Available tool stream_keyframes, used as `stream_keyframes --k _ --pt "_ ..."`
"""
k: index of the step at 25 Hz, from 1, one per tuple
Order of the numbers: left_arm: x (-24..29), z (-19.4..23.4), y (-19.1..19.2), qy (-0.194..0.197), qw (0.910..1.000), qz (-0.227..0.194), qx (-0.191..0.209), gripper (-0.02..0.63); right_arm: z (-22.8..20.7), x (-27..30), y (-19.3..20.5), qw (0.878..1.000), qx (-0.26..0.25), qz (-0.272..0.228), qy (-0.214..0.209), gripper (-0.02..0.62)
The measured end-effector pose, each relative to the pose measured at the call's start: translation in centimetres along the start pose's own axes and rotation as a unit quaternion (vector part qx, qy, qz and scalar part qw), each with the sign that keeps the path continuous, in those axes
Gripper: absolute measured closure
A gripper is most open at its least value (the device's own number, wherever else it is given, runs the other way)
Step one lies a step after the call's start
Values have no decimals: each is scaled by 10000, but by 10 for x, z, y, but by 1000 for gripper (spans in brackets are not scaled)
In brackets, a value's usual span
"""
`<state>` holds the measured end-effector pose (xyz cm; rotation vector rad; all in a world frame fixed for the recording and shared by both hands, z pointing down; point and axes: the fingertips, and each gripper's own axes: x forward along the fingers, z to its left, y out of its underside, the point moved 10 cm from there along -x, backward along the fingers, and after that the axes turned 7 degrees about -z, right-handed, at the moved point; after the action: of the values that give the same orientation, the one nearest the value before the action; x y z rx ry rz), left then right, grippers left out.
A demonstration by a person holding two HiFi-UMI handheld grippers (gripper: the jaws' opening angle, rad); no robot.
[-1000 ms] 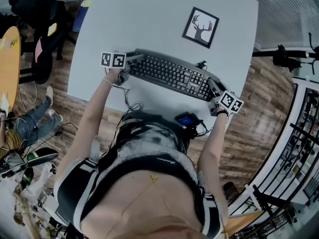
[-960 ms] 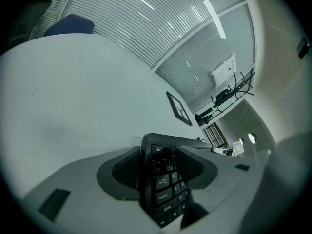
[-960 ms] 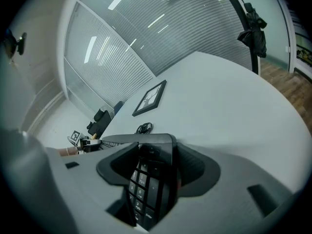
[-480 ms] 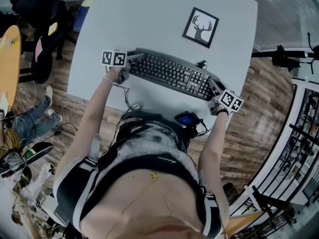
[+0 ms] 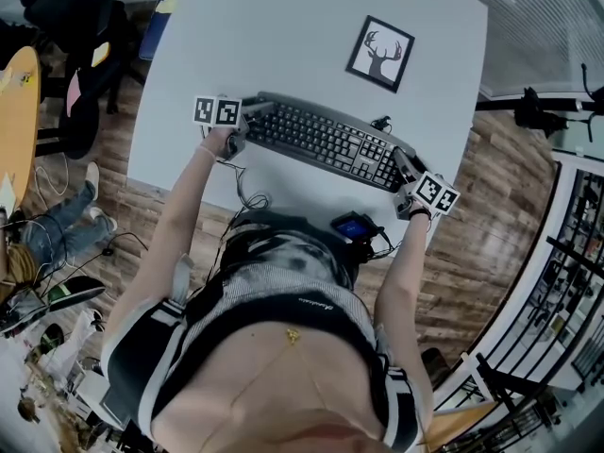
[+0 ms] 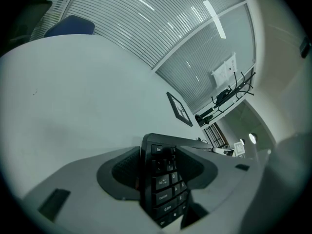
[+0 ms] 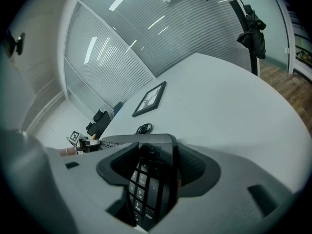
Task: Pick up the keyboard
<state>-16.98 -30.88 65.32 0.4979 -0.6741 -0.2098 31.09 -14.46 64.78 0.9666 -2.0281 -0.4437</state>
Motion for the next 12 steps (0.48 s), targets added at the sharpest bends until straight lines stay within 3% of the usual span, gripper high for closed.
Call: stream_keyframes --k 12 --pt "0 0 1 -15 10000 -22 24 390 0 0 0 10000 -9 -17 9 354"
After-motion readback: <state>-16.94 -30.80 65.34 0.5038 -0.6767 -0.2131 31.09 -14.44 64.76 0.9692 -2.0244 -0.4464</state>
